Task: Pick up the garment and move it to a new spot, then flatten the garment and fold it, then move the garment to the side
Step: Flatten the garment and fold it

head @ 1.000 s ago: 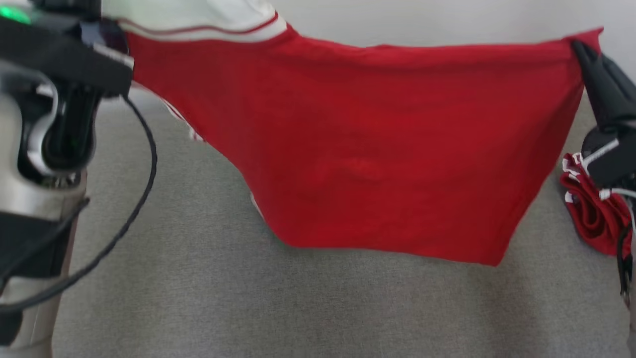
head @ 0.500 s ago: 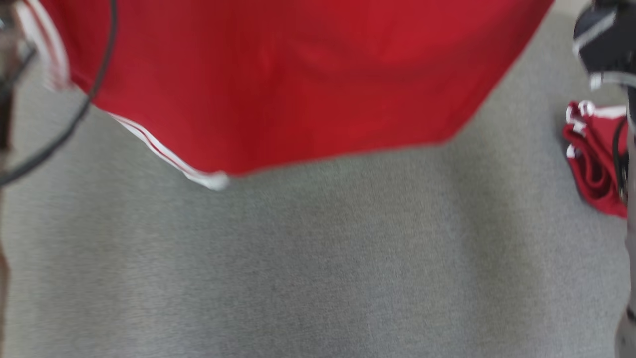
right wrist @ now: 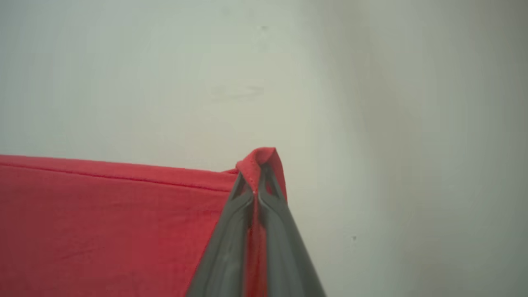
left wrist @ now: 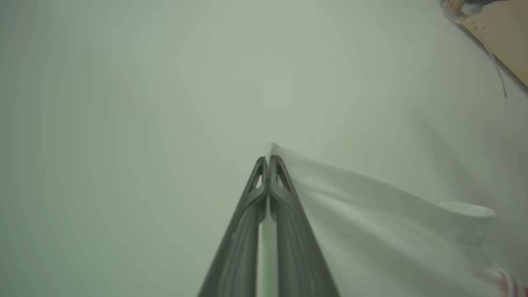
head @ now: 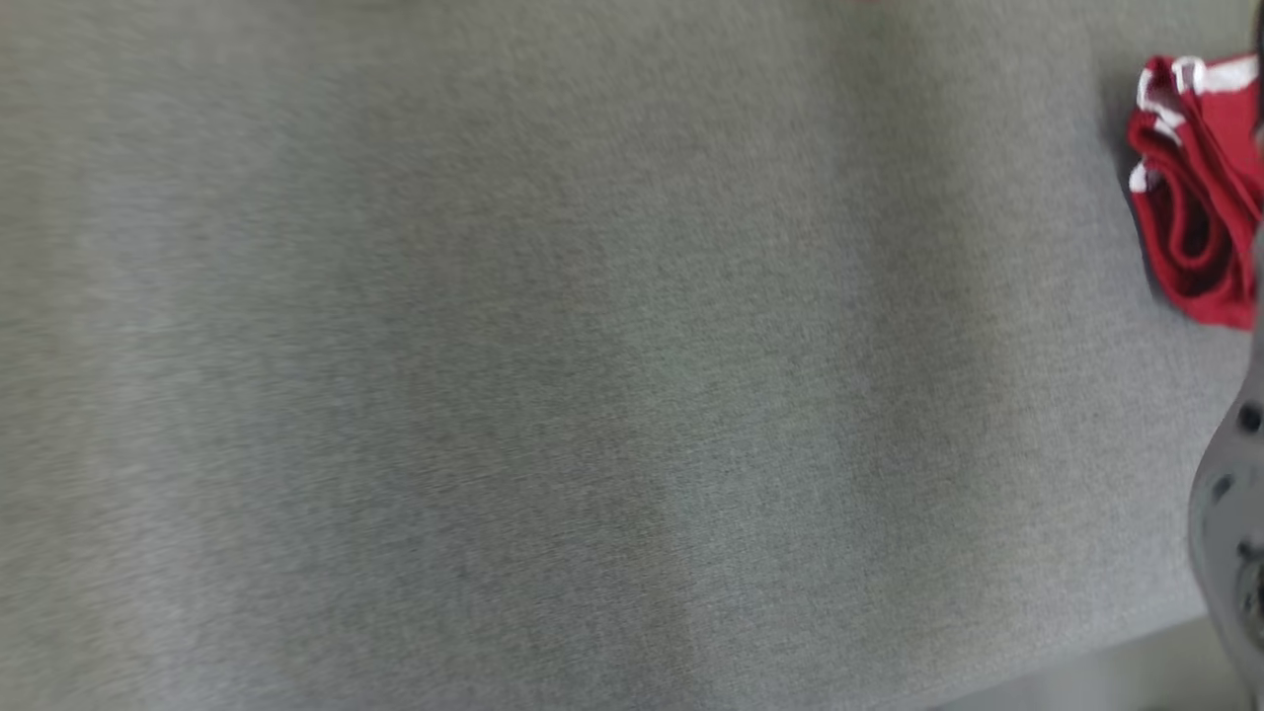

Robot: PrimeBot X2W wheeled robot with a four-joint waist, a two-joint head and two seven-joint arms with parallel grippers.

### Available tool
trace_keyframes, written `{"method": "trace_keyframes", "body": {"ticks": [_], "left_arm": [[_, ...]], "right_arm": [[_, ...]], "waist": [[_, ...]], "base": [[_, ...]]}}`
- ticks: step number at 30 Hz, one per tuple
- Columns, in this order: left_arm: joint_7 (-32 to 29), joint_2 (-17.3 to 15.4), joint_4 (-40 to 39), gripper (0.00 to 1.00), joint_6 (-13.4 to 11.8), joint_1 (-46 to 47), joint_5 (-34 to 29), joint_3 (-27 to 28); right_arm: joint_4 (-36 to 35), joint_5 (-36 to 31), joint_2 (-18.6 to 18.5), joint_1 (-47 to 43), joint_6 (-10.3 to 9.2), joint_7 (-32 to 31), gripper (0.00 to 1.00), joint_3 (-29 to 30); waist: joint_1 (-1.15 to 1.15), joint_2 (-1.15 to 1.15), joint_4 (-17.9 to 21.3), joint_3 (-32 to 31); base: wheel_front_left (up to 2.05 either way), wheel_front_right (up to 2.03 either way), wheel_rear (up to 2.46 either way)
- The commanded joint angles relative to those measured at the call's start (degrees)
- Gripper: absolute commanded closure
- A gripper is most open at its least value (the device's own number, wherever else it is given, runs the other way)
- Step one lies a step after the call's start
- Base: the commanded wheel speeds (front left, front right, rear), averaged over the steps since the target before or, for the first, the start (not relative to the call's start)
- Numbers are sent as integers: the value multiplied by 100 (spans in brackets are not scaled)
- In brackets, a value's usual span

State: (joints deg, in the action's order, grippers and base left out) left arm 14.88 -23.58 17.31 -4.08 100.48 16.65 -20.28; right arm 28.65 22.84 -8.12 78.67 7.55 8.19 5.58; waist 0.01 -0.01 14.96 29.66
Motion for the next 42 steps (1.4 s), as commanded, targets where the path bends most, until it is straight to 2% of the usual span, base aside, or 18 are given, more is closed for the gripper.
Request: {"method": "trace_keyframes", "body": {"ticks": [1,3,6,14,18,19,22,29,36,39,42], "left_arm": [[32,1,-118,100,8,127,-70,55],[24,83,-581,100,34,143,-235,226],[26,143,-955,100,203,-317,-419,339],[30,50,-1410,100,419,-1652,-624,709],[31,-6,-1692,100,574,-2208,-463,931],[32,-23,-1823,100,658,-2539,-400,1024],[31,-20,-1974,100,757,-3074,-165,1232],[31,237,-2207,100,842,-4358,306,1516],[32,580,-2456,100,965,-6222,812,1750],[19,671,-2418,100,1056,-7105,1196,1574],[-217,679,-2380,100,1129,-7909,1840,1167]], "right_arm": [[42,-53,19,70,-15,87,100,44],[178,-281,32,317,-15,472,100,183],[284,-648,-11,343,-14,661,100,9],[87,-1393,-545,-155,-15,701,100,-1323],[-37,-1402,-959,-430,-15,703,100,-1999],[-49,-1297,-1200,-556,-15,704,100,-2245],[133,-1001,-1458,-781,-15,702,100,-2590],[136,-78,-2083,-1440,-15,-483,100,-3071],[-472,680,-2379,-2721,-15,-1646,100,-3067],[-790,837,-2419,-3392,-15,-1974,100,-2880],[-1010,890,-2376,-4091,-15,-2224,100,-2594]], "waist": [[-1,1,334,424],[-1,1,324,589],[-1,1,267,760],[-1,1,144,1061],[-1,1,80,1051],[-1,1,19,929],[-1,1,-79,708],[-1,1,-437,229],[-1,1,-651,-588],[-1,1,-758,-920],[-1,1,-877,-1250]], "base": [[0,0,0],[0,0,0],[0,0,0],[0,0,0],[0,0,0],[0,0,0],[0,0,0],[0,0,0],[0,0,0],[0,0,0],[0,0,0]]}}
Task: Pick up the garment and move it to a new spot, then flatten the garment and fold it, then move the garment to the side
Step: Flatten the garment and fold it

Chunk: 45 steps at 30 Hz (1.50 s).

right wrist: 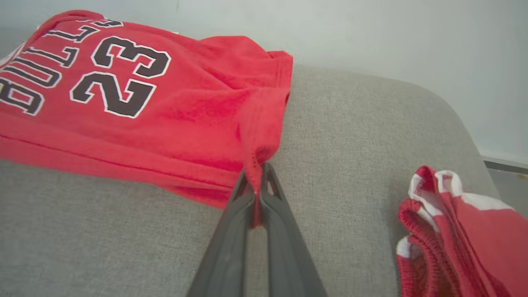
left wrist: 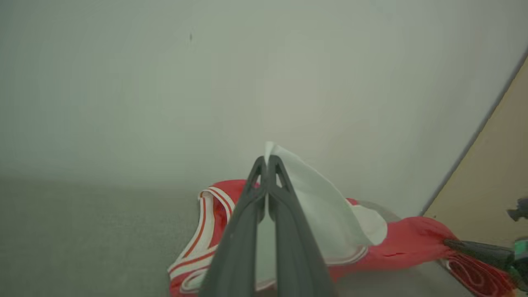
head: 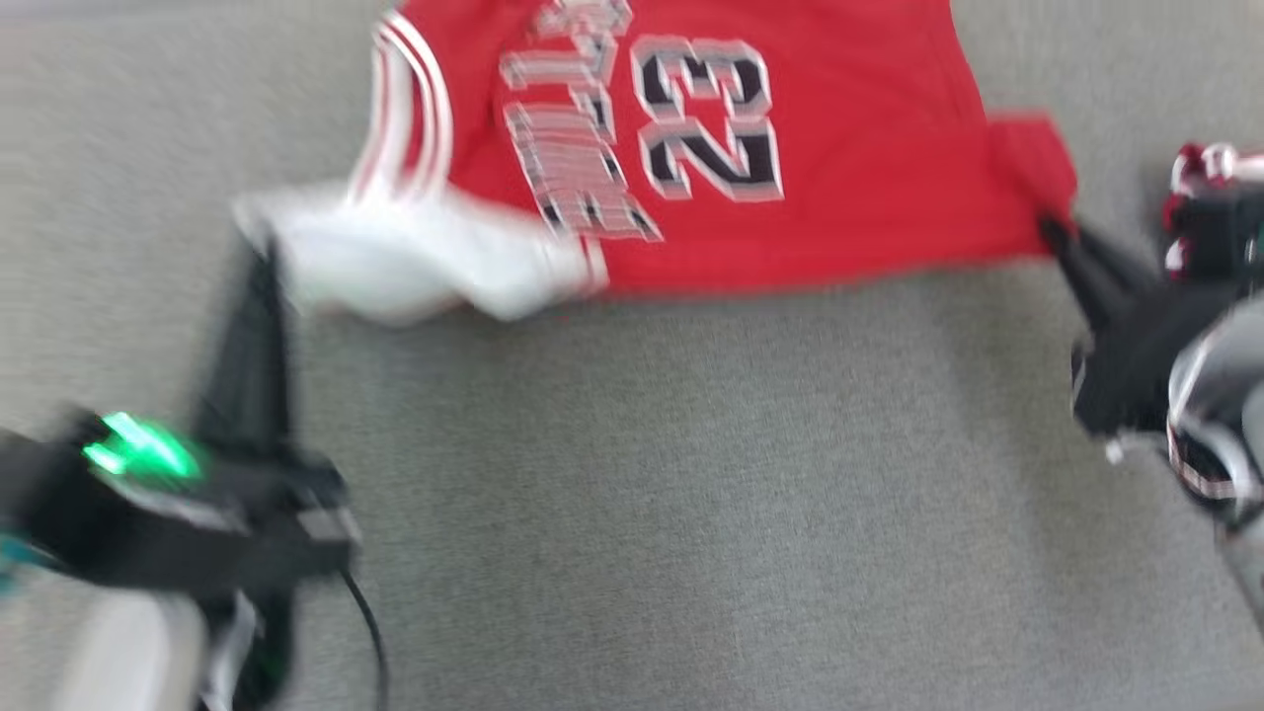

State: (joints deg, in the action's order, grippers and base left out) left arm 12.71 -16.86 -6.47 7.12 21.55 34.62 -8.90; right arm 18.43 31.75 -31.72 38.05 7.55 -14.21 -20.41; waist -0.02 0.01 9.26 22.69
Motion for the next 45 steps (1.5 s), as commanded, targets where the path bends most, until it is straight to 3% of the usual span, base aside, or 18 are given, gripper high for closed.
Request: {"method": "trace_keyframes", "body": {"ticks": [1,8,18,28,41,45], "left_arm": [[-114,-30,-5,100,27,-260,243,-129],[-847,-239,18,100,28,-1522,1849,-1032],[-1237,-289,468,100,29,-2524,3255,-1419],[-1797,-333,788,100,30,-3206,4010,-1756],[-2549,-492,562,100,-101,-3871,4850,-1940],[-2640,-493,534,100,-130,-3950,4960,-1957]], "right_arm": [[-58,2,15,-231,-15,-47,100,116],[-338,-217,324,-1619,-15,-379,100,1017],[-473,-721,1063,-2859,-15,-581,100,1853],[-648,-1073,1308,-3739,-15,-1014,100,2235],[-2026,-941,1468,-5017,-15,-2679,100,2759],[-2269,-1037,1550,-5175,-16,-2737,100,3018]], "waist": [[2,-1,-349,-646],[2,-1,-702,-1211],[2,-1,-1014,-1707],[2,-1,-1186,-2080],[2,-1,-1069,-2255],[2,-1,-1051,-2248]], "base": [[0,0,0],[0,0,0],[0,0,0],[0,0,0],[0,0,0],[0,0,0]]}}
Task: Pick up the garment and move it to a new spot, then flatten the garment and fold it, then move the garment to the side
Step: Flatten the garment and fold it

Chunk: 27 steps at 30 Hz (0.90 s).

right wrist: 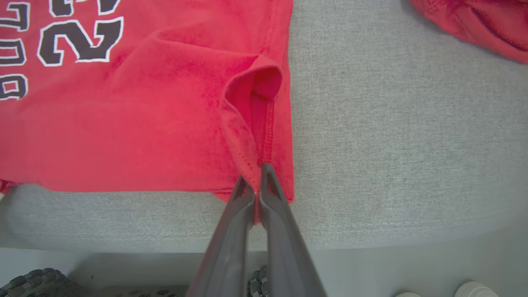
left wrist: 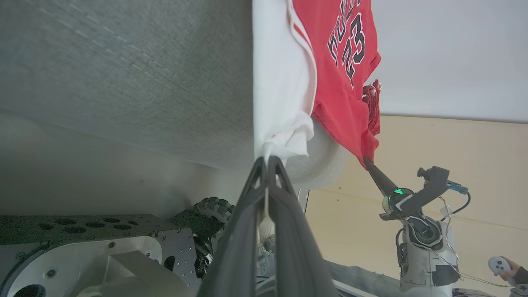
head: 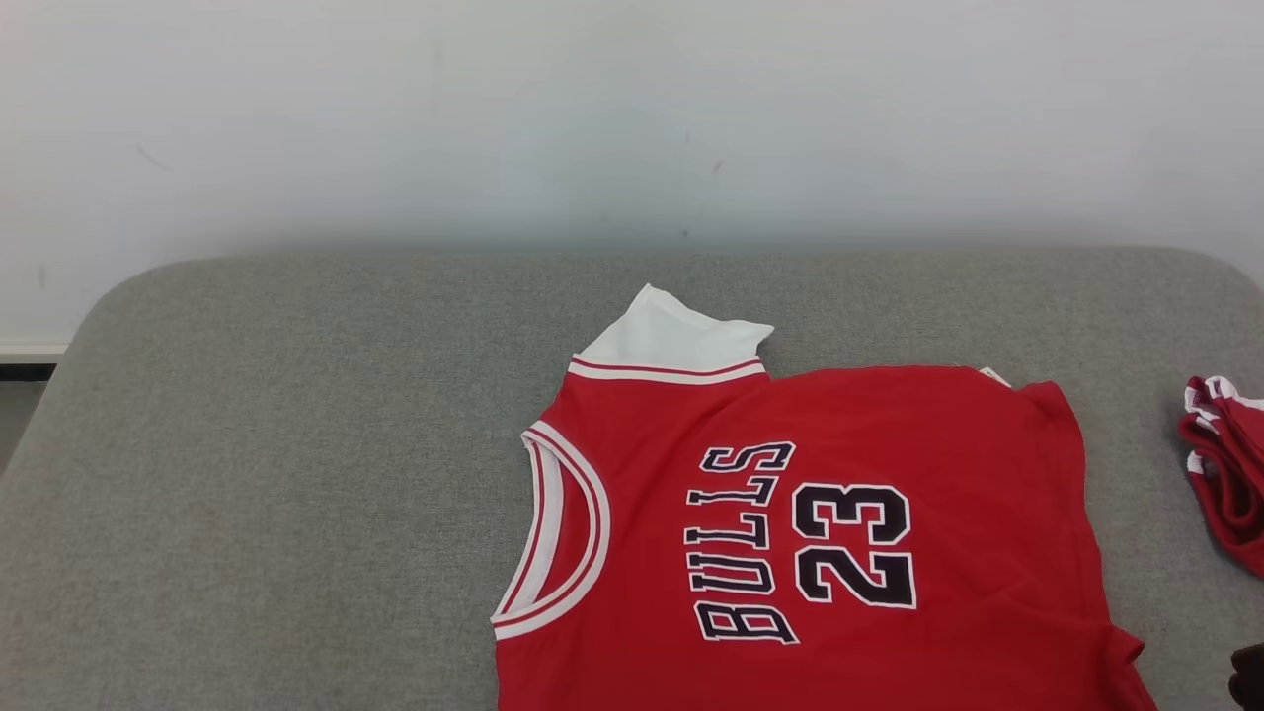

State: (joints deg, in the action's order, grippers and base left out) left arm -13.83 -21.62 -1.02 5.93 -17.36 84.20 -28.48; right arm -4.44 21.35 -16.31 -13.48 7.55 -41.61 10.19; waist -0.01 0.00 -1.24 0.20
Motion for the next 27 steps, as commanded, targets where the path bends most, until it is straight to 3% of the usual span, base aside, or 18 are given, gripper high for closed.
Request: {"method": "trace_keyframes", "body": {"ticks": [1,8,17,22,27], "left_arm": [[-33,-21,-13,100,-25,-67,24,-13],[123,-212,-117,100,-14,-264,248,343],[746,-96,-560,100,128,179,-7,788],[1115,-27,-971,100,168,981,-400,992],[1236,-36,-1171,100,162,2470,-893,1208]], "right_arm": [[1,-38,45,-71,-16,-12,100,23],[-30,-274,234,45,-16,411,100,222],[-151,33,429,429,-16,1296,100,4],[-343,295,333,887,-16,1805,100,-134],[-412,547,-8,1739,-16,1990,100,-432]], "waist": [[1,0,5,5],[1,0,31,33],[1,0,78,-10],[1,0,126,-21],[1,0,258,-8]], "base": [[0,0,0],[0,0,0],[0,0,0],[0,0,0],[0,0,0]]}}
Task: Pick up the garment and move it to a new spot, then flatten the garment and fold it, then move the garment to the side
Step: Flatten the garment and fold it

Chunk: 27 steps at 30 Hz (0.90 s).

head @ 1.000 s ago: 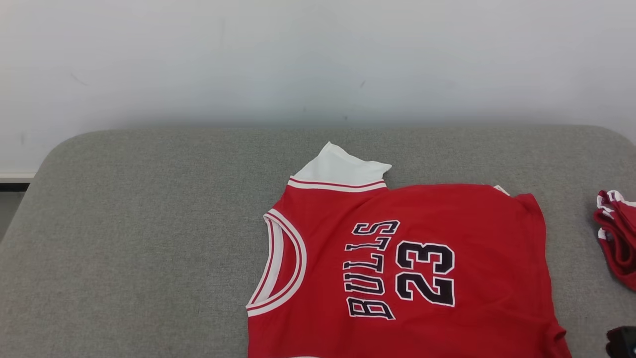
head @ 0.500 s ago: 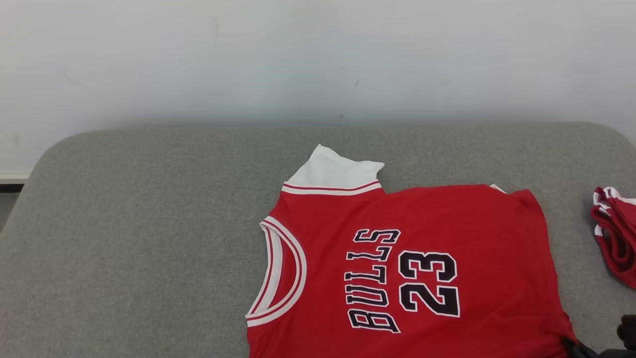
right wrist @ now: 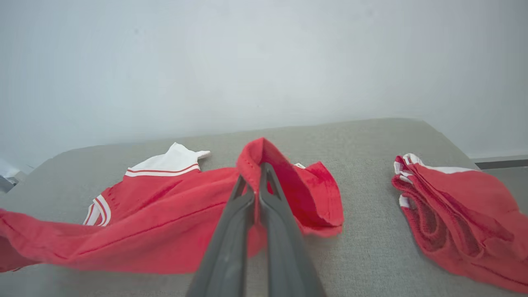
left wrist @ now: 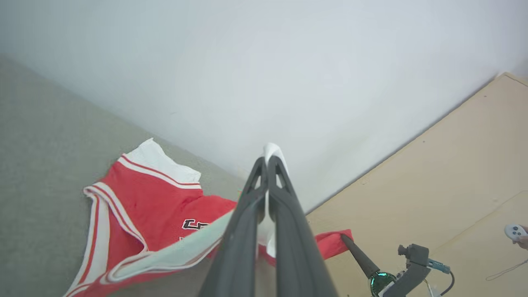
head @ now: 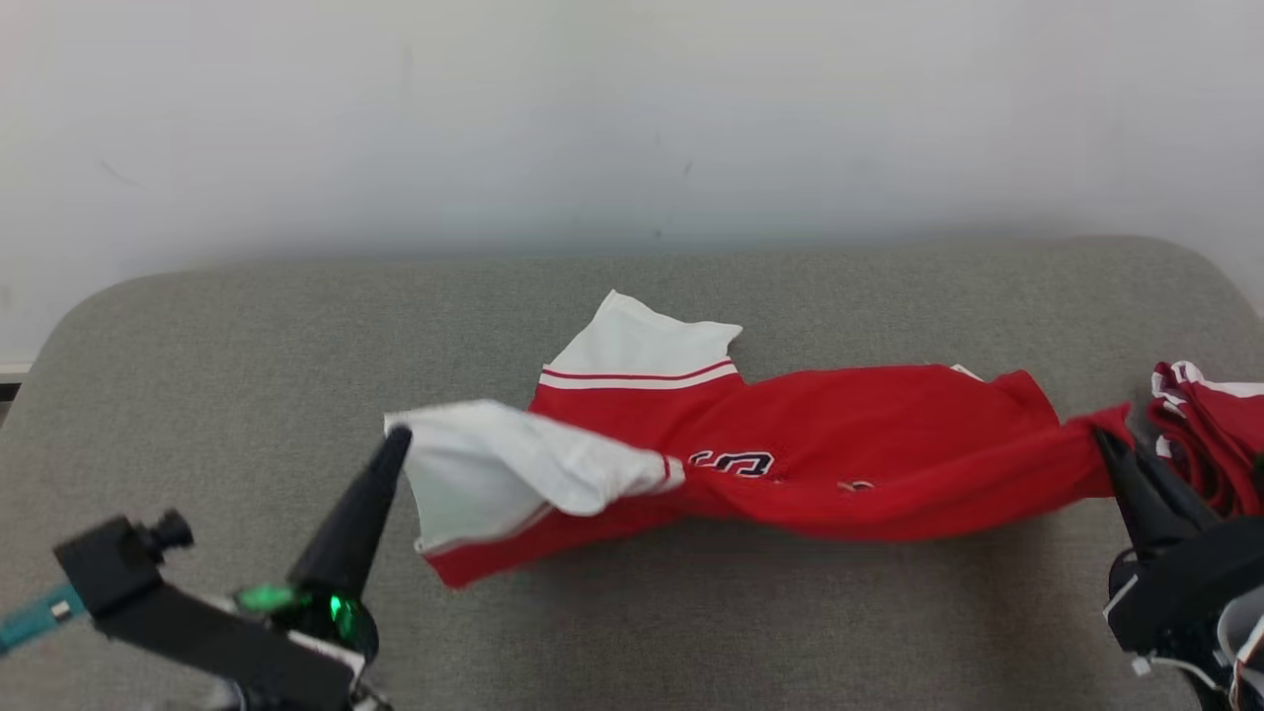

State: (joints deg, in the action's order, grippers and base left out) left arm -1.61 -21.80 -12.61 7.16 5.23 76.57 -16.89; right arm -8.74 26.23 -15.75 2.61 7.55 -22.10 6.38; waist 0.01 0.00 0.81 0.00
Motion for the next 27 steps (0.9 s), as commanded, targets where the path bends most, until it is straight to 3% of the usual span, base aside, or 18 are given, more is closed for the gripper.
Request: {"method": "trace_keyframes", "body": {"ticks": [1,11,21,27], "left_arm": [[19,-37,24,100,4,478,-220,81],[-245,-167,854,100,-177,2803,-1125,3],[8,-246,1735,100,-199,4627,-2106,-76],[228,-144,2400,100,-184,5757,-2644,-197]], "right_arm": [[52,90,-134,289,-16,25,100,-117],[693,277,-633,1947,-16,-10,100,-810],[1278,62,-966,3434,-16,314,100,-1197],[1707,70,-958,4503,-16,510,100,-1477]], "waist": [[-1,0,79,20],[-1,0,369,234],[-1,0,505,484],[-1,0,618,782]], "base": [[0,0,0],[0,0,0],[0,0,0],[0,0,0]]}}
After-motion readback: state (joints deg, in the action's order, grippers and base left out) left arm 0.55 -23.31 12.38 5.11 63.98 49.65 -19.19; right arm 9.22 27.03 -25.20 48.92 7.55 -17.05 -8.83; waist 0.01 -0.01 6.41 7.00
